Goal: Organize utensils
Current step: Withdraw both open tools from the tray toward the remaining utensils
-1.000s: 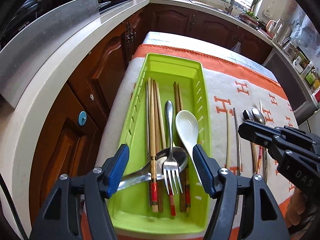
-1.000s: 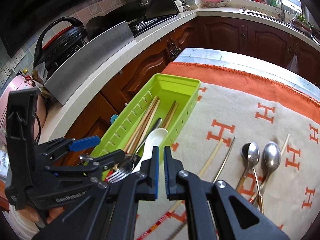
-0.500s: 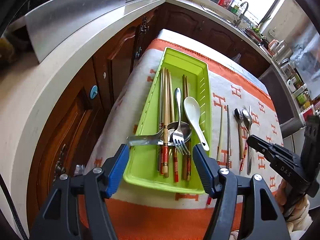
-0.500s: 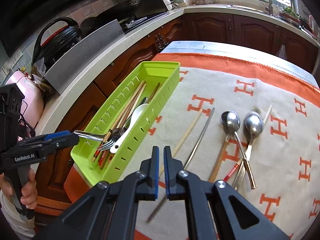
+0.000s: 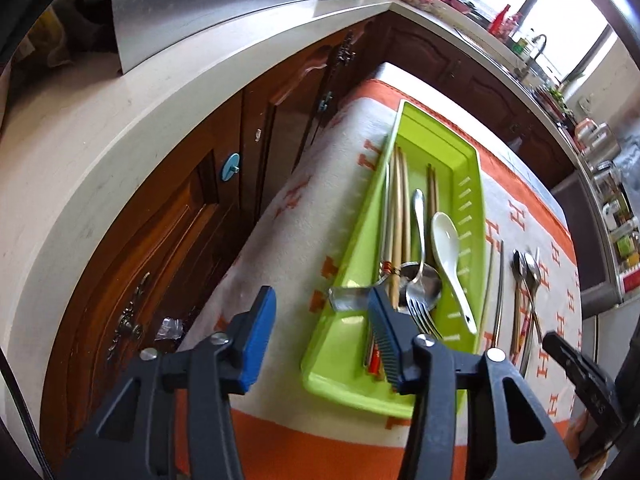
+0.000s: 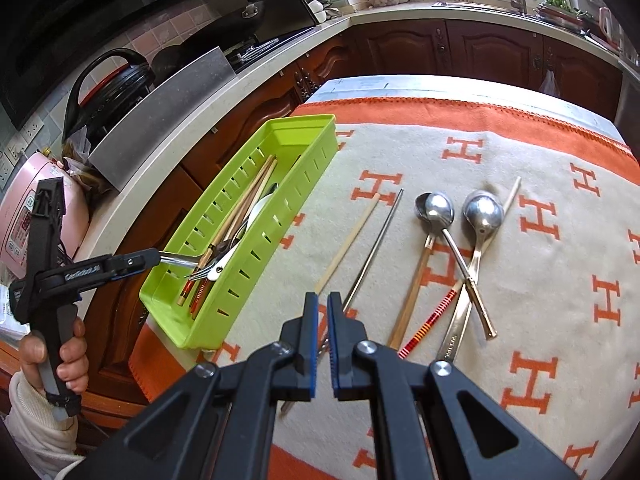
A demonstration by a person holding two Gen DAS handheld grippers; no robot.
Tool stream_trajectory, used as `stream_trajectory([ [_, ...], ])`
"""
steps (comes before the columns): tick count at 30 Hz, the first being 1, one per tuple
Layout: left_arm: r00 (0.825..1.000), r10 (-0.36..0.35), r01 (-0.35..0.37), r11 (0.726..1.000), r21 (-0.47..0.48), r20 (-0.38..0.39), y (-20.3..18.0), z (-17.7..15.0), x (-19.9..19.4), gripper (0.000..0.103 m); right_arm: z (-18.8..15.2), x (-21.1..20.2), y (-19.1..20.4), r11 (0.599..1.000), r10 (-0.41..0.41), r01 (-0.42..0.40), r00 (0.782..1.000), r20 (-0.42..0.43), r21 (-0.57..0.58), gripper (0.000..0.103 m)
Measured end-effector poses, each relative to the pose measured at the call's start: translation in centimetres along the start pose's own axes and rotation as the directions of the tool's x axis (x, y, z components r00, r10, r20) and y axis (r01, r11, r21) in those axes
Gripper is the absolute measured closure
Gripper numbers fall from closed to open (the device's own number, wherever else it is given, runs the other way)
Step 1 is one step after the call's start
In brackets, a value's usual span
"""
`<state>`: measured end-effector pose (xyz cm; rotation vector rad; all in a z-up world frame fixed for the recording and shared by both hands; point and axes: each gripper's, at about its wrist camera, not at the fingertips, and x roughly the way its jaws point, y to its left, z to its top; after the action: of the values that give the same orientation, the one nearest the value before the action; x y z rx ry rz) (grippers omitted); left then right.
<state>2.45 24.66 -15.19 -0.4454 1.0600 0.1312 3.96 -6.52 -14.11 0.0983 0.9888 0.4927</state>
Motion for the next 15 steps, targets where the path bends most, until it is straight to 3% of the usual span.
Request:
stream_trajectory([
  [4,0.999,-0.034,0.034,0.998,-0.047,0.010,0.4,0.4,1.0,0.072,-0.1,0.0,-0.1,1.000,0.001,-0.001,1.000,0.002,0.006,0.099],
  [6,0.999,-0.051,0.051,0.998,-0.029,0.018,-0.1,0.4,1.0,0.093,-0.2,0.1,0.0,1.000,0.001,-0.001,1.000,0.000,0.004,0.099],
  [10,0.999,0.002,-0.004,0.999,0.043,0.045,-1.8,-0.1,0.5,0.093,-0.2,0.2,0.2,1.000,0.006,-0.006,1.000,-0.007,0.001,0.099],
  [15,0.999,0.012,-0.013,0.999,0.037,0.043,-1.6,-0.8,-0.5,0.095,-0.3,0.2,0.3,1.000,0.014,-0.014,1.000,-0.001,0.000,0.098],
])
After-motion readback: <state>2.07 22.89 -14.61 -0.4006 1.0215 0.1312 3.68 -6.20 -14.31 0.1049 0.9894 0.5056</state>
